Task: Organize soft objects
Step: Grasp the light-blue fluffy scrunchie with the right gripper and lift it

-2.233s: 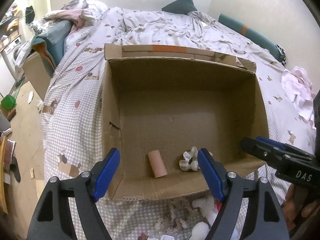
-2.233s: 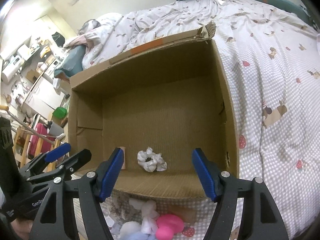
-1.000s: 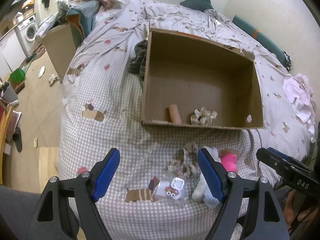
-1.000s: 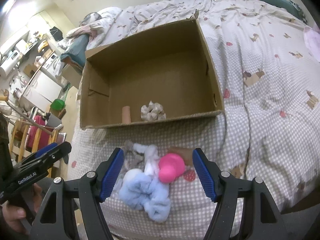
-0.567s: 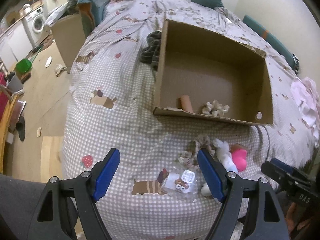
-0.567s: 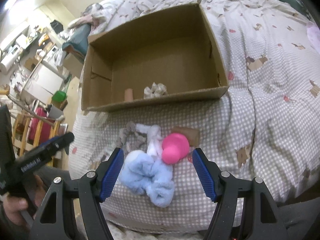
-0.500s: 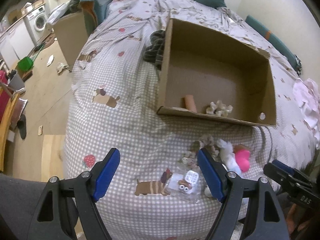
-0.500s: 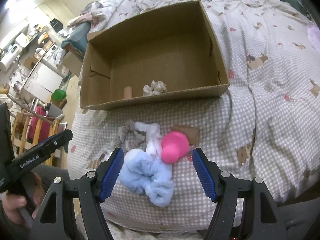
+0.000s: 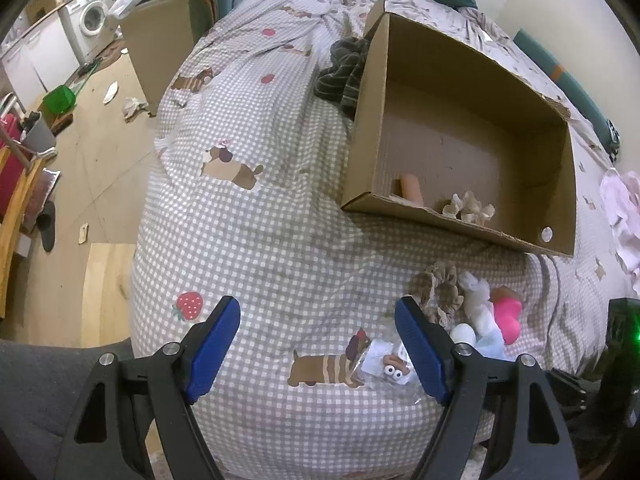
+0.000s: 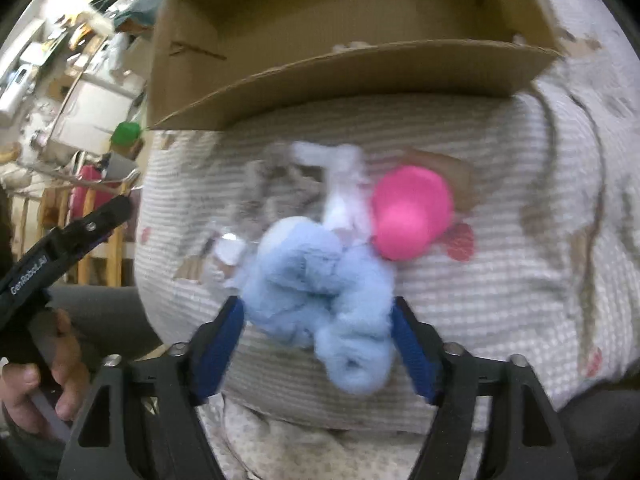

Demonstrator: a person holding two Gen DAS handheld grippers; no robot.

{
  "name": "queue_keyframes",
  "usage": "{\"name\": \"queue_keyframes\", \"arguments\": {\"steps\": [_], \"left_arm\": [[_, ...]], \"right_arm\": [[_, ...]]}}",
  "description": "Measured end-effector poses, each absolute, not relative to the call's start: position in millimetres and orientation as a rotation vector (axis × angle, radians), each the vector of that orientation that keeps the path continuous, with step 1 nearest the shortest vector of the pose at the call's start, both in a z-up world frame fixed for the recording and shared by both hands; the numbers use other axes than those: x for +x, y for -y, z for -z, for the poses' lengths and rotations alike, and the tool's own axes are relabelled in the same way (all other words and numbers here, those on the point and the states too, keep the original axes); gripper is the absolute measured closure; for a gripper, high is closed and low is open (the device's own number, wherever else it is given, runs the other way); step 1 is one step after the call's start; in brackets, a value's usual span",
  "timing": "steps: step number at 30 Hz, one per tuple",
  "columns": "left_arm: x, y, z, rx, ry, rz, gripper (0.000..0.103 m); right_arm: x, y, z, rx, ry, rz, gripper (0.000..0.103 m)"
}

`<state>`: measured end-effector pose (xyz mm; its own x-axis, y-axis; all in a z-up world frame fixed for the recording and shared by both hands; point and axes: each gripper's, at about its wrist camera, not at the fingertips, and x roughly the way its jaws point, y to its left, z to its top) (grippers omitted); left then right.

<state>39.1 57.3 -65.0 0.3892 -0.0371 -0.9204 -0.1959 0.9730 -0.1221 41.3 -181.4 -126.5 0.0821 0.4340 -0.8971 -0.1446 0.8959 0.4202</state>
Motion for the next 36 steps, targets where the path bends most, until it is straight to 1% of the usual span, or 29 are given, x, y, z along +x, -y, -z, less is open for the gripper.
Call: {"name": "queue_keyframes", "arguments": {"steps": [1,3,6,8,9,11,12,13,14,16,18,21,27,30,32,36], "left_arm": [[40.0,-55.4,65.5,-0.22,-1.171,-0.1,0.025],[41.2,-51.6,66.7,-0.206,-1.171,-0.098,0.025],[42.6,-47.5,67.4,-0.186,-1.17,-0.096,0.025],[42.7,-46.8,67.6,-0.181,-1.169,-0.096,0.025],[42.9,-46.7,68.2,-0.181,-1.17,-0.096,0.025],[43.1,-46.4,68.6,-0.181,-1.173,-0.096,0.025],[43.2,-46.5,68.9,-0.183,-1.174,-0.098,0.025],[43.2,-46.9,68.7,-0.184,-1.174,-0.099,0.025],[43.4,-47.4,68.2,-0.186,-1.172,-0.101,0.025],[43.3,-49.3,67.2,-0.188,-1.168,-0.104,0.025],[43.6,-52.4,67.0,-0.197,-1.168,-0.11,0.025],[43.7,-58.4,68.8,-0.226,-1.178,-0.12,0.025],[45.4,-55.8,70.8,-0.243,-1.193,-0.113,0.025],[46.7,-52.6,76.4,-0.227,-1.215,-0.117,0.025],[47.3,-50.0,82.2,-0.226,-1.238,-0.108,0.025],[48.7,-36.0,93.3,-0.206,-1.284,-0.048,0.025]], "right_arm": [[42.7,174.6,126.9,0.223,-1.415,-0.442,0.003],[46.4,165.8,131.8,0.212,-1.415,-0.437,0.003],[49.6,159.7,141.9,0.191,-1.446,-0.403,0.003],[49.2,157.2,149.0,0.153,-1.462,-0.378,0.01],[49.5,157.4,151.7,0.131,-1.468,-0.366,0.016],[49.6,157.5,153.3,0.114,-1.463,-0.372,0.025],[49.5,156.4,152.0,0.104,-1.456,-0.385,0.046],[49.3,154.7,150.4,0.085,-1.45,-0.41,0.069],[46.5,153.6,148.0,0.071,-1.446,-0.434,0.07],[44.3,154.6,144.3,0.081,-1.446,-0.453,0.08],[38.8,157.5,139.0,0.112,-1.449,-0.483,0.082],[32.1,172.3,119.3,0.218,-1.412,-0.553,0.083],[28.3,198.4,50.9,0.325,-1.237,-0.63,0.083],[34.8,211.5,31.1,0.312,-1.148,-0.6,0.083],[39.7,218.5,32.1,0.319,-1.12,-0.578,0.083],[50.9,228.8,55.9,0.339,-1.17,-0.515,0.083]]}}
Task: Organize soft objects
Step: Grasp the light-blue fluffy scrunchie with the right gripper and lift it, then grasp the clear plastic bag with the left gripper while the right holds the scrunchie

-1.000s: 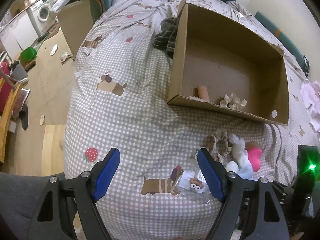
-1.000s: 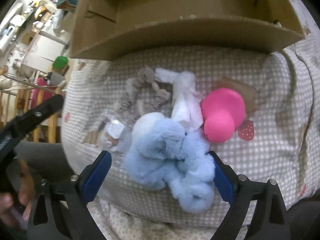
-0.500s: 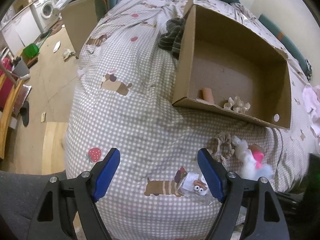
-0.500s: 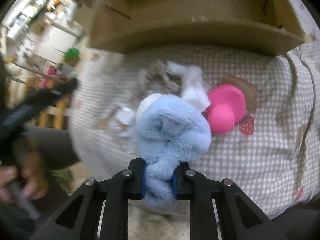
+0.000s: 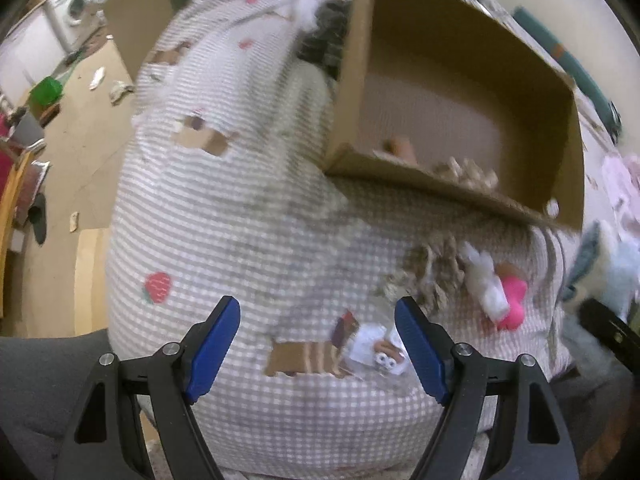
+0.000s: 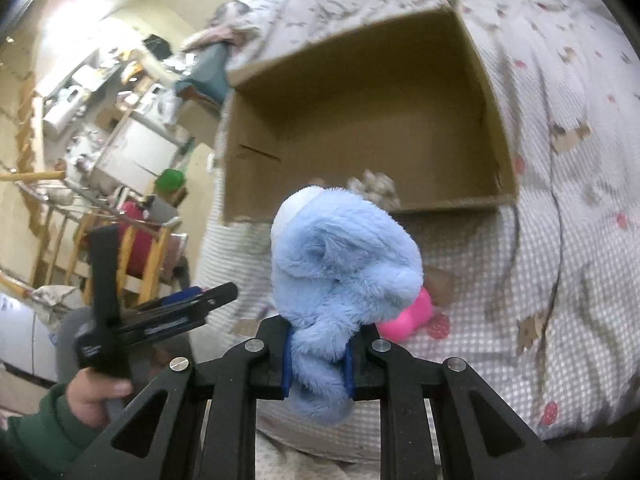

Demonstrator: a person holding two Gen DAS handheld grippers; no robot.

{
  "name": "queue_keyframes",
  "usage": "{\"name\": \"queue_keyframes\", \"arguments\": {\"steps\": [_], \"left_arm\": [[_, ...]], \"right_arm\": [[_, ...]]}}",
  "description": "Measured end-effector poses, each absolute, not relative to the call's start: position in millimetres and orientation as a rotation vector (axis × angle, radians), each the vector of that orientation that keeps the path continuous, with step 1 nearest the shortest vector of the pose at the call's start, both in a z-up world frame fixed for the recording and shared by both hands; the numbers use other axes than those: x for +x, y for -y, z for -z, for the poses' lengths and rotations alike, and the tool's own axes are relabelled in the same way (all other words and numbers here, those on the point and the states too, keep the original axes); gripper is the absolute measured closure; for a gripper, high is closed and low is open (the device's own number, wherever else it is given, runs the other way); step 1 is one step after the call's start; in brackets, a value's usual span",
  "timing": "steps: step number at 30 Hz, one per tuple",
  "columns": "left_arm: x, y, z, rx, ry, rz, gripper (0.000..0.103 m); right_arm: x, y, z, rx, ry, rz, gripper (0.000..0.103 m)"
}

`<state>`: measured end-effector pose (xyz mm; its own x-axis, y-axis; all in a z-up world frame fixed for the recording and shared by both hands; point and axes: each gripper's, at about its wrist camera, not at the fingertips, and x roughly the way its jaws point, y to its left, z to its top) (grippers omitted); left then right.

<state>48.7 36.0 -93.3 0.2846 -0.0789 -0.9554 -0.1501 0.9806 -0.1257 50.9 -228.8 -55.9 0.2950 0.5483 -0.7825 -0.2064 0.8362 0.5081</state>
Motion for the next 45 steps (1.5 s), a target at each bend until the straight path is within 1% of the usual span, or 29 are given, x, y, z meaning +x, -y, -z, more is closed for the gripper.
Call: {"name": "queue_keyframes", "arguments": {"steps": [2,7,10,13,15,16,17,18,19,21,28,34,45], "left_arm": [[49.3,-20.9,100.2,-0.166,-1.314,0.006,0.025],[47.7,16.2,116.6,-0.039,-1.363,0.098,0.025],[49.3,23.9,123.2,0.012,-1.361,0.088,0.025],[55.6,22.6,134.8,-0.002,-1.393,0.078,0.026],[58.3,20.0,142.5,-0.031,-1.419,0.079,0.036],[60.2,18.4,144.4,-0.04,-1.428,0.085,0.038],[60.2,17.0,145.2,-0.049,-1.433,0.088,0.045],[59.7,16.2,144.5,-0.058,-1.432,0.098,0.056],[59.4,15.8,143.3,-0.06,-1.43,0.108,0.06],[56.2,14.9,140.2,-0.057,-1.425,0.133,0.08],[37.8,-9.2,116.2,-0.092,-1.375,0.126,0.082],[23.4,-27.4,75.7,-0.029,-1.236,0.056,0.083],[22.7,-33.7,4.0,-0.109,-1.16,-0.076,0.083]], "right_arm": [[52.1,228.5,61.1,0.352,-1.191,-0.501,0.083],[59.9,211.7,59.4,0.362,-1.173,-0.507,0.083],[60.8,212.9,64.4,0.369,-1.179,-0.493,0.083],[57.5,219.7,65.8,0.377,-1.184,-0.485,0.083],[56.4,224.5,66.9,0.378,-1.184,-0.481,0.082],[57.0,224.1,67.2,0.378,-1.184,-0.477,0.082],[56.0,226.7,67.6,0.38,-1.184,-0.475,0.082],[56.6,227.2,67.9,0.383,-1.183,-0.475,0.082],[56.8,227.5,68.0,0.385,-1.181,-0.473,0.082],[57.4,229.7,68.2,0.387,-1.178,-0.473,0.082],[59.8,230.5,68.3,0.387,-1.18,-0.462,0.082],[58.3,226.5,62.3,0.371,-1.161,-0.479,0.082],[41.9,225.4,31.9,0.311,-1.064,-0.546,0.082]]}}
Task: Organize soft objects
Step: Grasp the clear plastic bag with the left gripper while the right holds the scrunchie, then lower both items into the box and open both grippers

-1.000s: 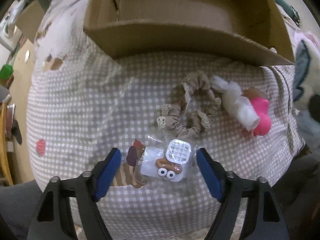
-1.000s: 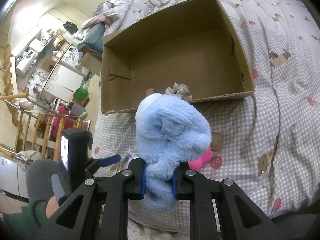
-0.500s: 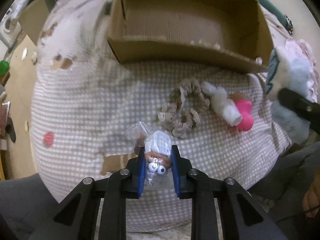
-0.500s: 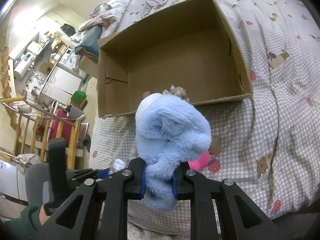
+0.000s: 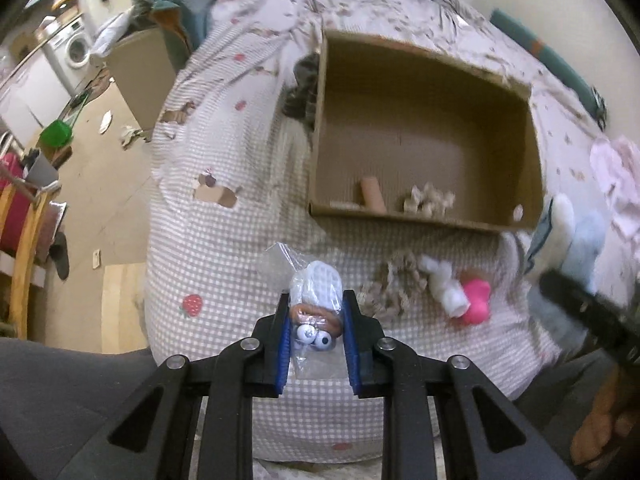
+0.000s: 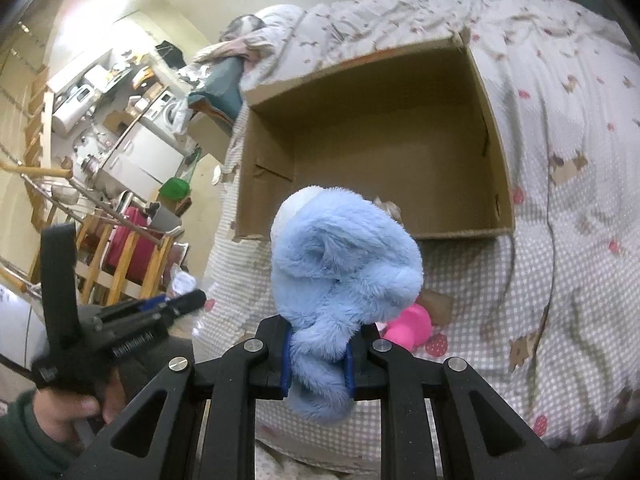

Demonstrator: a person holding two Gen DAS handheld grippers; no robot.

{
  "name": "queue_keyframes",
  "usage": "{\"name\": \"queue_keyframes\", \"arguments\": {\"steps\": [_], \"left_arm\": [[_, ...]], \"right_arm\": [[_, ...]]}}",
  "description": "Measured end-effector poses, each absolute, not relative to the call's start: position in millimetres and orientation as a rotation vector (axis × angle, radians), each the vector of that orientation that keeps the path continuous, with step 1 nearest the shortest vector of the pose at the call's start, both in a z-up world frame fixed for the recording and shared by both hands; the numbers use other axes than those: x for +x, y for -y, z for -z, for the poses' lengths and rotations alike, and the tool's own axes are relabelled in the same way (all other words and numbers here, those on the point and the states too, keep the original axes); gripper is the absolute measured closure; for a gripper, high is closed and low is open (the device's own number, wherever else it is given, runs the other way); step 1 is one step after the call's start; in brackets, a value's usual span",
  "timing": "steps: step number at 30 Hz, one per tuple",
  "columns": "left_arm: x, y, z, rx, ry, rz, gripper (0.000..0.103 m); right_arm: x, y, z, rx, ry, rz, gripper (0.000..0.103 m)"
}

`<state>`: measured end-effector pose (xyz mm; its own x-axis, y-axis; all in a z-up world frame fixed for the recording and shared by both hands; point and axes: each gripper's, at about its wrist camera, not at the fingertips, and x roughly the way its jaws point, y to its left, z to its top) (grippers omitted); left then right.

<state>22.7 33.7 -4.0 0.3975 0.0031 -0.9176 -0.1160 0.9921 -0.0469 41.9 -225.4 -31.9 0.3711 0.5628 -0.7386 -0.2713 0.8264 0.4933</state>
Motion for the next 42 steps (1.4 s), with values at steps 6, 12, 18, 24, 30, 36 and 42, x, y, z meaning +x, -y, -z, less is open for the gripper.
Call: {"name": "queue_keyframes", "arguments": {"steps": [6,12,18,24,30,36,42], "left_arm": [[32.7,-23.6,-18.3,-0.093,-1.114,-0.063,0.083],[45.7,-6.1,-19.1,-0.065,-1.103,0.001,0.083],[72.8,1.3,-13.9,-0.049,-1.086,0.068,0.083],[107.2,-0.1,-14.4,-0.041,-1.053,0.1,0.083],[140.4,-6.8,-8.2,-0.064,-1.044,0.075,0.083],[159.0,-8.0,11.7,-0.089,-1.059,0.073,0.083],[167.5,-3.2,35.1,-0.097,-1.076,0.081,0.083]], "right_arm": [[39.5,232.8,27.1,0.34,-1.052,-0.536,0.082],[39.6,241.3,18.0,0.367,-1.025,-0.513,0.082],[51.4,250.7,2.3,0.388,-0.989,-0.471,0.082],[81.3,248.7,-4.6,0.363,-0.982,-0.449,0.082],[118.3,241.2,1.4,0.35,-1.0,-0.412,0.082],[143.0,229.7,21.5,0.346,-1.033,-0.416,0.082],[150.3,220.8,49.0,0.309,-1.065,-0.399,0.082]]}}
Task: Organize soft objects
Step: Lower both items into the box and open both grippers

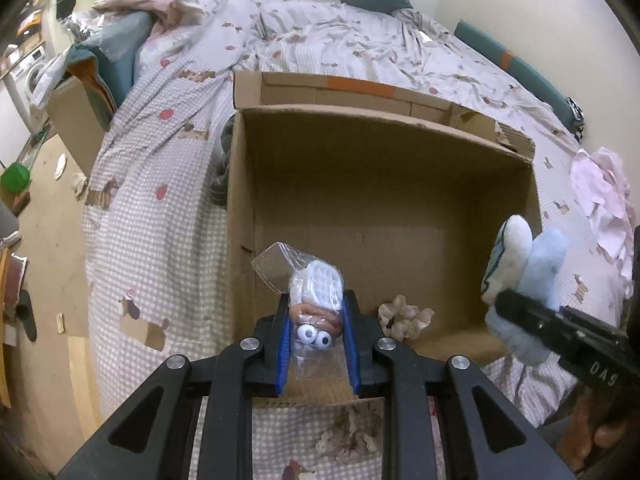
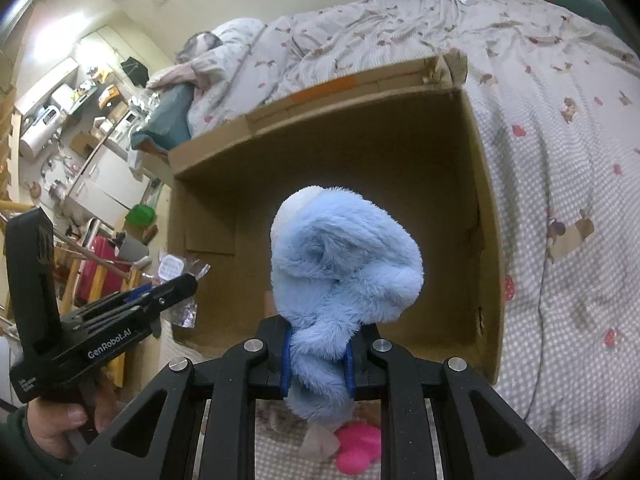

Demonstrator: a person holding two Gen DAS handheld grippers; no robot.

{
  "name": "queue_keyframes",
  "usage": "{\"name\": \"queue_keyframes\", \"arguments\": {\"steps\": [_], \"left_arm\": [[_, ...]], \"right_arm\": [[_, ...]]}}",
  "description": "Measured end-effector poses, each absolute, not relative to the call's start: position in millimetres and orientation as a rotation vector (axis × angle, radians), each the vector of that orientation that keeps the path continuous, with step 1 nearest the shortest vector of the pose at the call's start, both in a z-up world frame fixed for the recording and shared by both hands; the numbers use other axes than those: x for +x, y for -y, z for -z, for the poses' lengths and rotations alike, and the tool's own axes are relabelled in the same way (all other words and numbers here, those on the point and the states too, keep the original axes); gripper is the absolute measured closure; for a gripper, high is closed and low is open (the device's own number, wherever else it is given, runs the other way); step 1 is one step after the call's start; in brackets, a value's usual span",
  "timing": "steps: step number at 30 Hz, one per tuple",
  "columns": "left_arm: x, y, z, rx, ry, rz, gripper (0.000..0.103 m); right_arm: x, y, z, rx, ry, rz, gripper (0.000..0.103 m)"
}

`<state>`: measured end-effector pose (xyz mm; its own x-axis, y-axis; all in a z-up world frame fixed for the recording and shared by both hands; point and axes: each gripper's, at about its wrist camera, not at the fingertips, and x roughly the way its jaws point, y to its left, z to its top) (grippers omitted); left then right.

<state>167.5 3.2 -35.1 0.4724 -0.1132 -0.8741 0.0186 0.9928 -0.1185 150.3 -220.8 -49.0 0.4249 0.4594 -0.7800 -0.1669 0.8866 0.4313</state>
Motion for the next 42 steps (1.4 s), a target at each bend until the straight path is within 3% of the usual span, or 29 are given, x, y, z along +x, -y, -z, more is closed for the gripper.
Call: {"name": "queue_keyframes", "arguments": {"steps": [18,21,25,27,28,30,33,42], "left_arm": [[171.9,13.6,69.2,-0.055,-1.123,0.105,0.083],[169.4,14.7,66.8,-0.079,-1.131,0.138,0.081],[167.2,17.2,64.0,-0.056,-1.115,0.123,0.081],[166.5,17.5,63.3,-0.06,-1.119,0.125,0.074],[165.5,18.3,61.9,-0.06,-1.116,0.124,0.071],[161.9,22.0,55.5,-0.054,-1.095,0.138,0.053],[159.0,22.3,44.2,-0.047,-1.065,0.153,0.036],[145.7,15.5,29.6,-0.044,-1.027,0.144,0.034]], "right_arm": [[158.0,205.6,88.5,0.285,-1.162,-0.364,0.08],[158.6,205.9,86.4,0.28,-1.147,-0.359,0.073],[161.6,206.1,84.6,0.297,-1.138,-0.358,0.073],[161.9,207.4,84.0,0.303,-1.134,-0.353,0.067],[161.2,209.5,83.8,0.308,-1.131,-0.351,0.048],[161.2,213.4,79.9,0.326,-1.108,-0.336,0.029],[162.6,217.4,74.5,0.337,-1.091,-0.317,0.029],[151.5,240.7,64.9,0.402,-1.061,-0.295,0.025]]}}
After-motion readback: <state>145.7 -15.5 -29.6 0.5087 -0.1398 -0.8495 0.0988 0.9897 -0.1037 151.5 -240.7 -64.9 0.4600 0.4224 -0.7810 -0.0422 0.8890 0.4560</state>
